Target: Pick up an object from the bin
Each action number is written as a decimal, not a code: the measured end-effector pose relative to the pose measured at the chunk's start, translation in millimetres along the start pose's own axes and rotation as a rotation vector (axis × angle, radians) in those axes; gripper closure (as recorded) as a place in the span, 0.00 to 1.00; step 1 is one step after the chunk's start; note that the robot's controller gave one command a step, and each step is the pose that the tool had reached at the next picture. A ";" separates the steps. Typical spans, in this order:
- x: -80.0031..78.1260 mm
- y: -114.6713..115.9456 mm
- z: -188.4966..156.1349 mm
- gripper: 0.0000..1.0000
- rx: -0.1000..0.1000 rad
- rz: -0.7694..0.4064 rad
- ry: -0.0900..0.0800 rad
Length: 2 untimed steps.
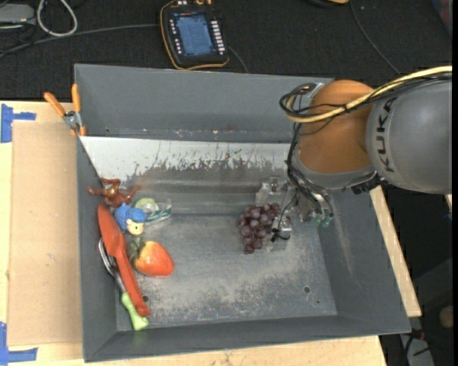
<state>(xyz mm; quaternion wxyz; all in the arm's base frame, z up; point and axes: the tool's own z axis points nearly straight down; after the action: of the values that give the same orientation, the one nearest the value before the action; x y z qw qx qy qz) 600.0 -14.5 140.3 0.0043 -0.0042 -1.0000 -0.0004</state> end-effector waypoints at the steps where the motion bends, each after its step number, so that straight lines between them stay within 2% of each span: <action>1: -1.9 -0.1 -4.7 0.00 0.000 0.000 -0.008; 2: -20.5 -30.5 70.4 0.00 0.000 0.035 -0.005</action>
Offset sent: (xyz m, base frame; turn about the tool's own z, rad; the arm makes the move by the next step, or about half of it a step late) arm 0.0196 -0.0305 -0.0703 0.0272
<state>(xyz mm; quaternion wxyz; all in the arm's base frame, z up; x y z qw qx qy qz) 619.7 -45.1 69.6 0.0019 -0.0217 -0.9998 -0.0005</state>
